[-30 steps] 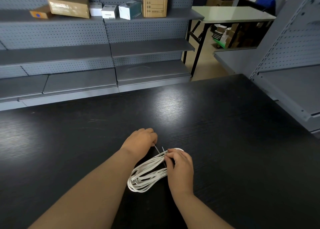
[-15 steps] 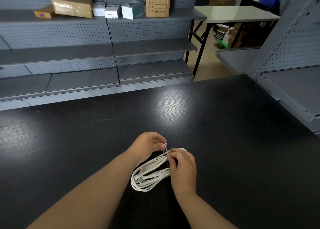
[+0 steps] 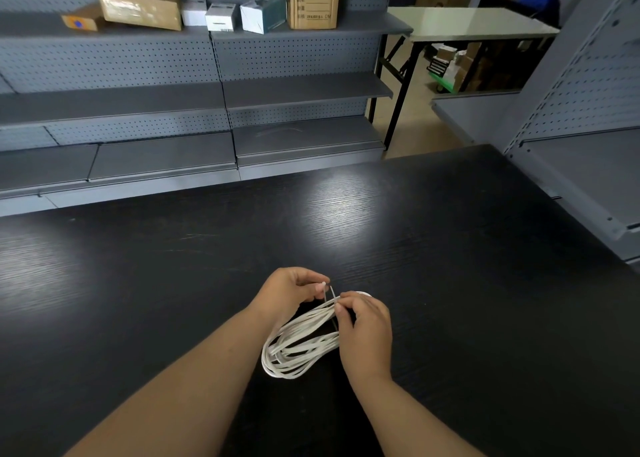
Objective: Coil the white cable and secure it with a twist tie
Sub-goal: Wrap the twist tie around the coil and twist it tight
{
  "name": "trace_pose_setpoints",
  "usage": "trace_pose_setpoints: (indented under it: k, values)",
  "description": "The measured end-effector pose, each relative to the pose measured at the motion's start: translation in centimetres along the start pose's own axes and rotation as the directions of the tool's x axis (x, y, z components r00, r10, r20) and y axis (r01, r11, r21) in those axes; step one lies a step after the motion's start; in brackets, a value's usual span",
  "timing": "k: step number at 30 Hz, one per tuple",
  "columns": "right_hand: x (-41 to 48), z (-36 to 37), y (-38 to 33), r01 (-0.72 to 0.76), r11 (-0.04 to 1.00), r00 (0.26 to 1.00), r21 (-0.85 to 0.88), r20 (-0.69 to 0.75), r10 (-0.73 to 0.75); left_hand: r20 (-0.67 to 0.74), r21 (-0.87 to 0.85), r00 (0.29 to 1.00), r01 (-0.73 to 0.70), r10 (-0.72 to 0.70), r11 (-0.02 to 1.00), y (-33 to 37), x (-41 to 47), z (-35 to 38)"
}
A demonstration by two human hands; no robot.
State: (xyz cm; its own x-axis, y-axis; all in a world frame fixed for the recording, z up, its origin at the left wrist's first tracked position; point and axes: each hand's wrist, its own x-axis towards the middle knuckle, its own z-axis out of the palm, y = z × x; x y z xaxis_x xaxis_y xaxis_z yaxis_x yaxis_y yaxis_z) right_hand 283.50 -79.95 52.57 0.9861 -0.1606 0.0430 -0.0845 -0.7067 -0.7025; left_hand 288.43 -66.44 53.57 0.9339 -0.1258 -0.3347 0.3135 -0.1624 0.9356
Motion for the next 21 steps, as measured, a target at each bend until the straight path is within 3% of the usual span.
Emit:
trace_pose_setpoints:
  k: [21]
  values:
    - [0.83,-0.46,-0.70,-0.067,0.996,0.997,-0.054,0.038,0.069,0.056,-0.068,0.996,0.071,-0.067,0.995,-0.04,0.08,-0.05]
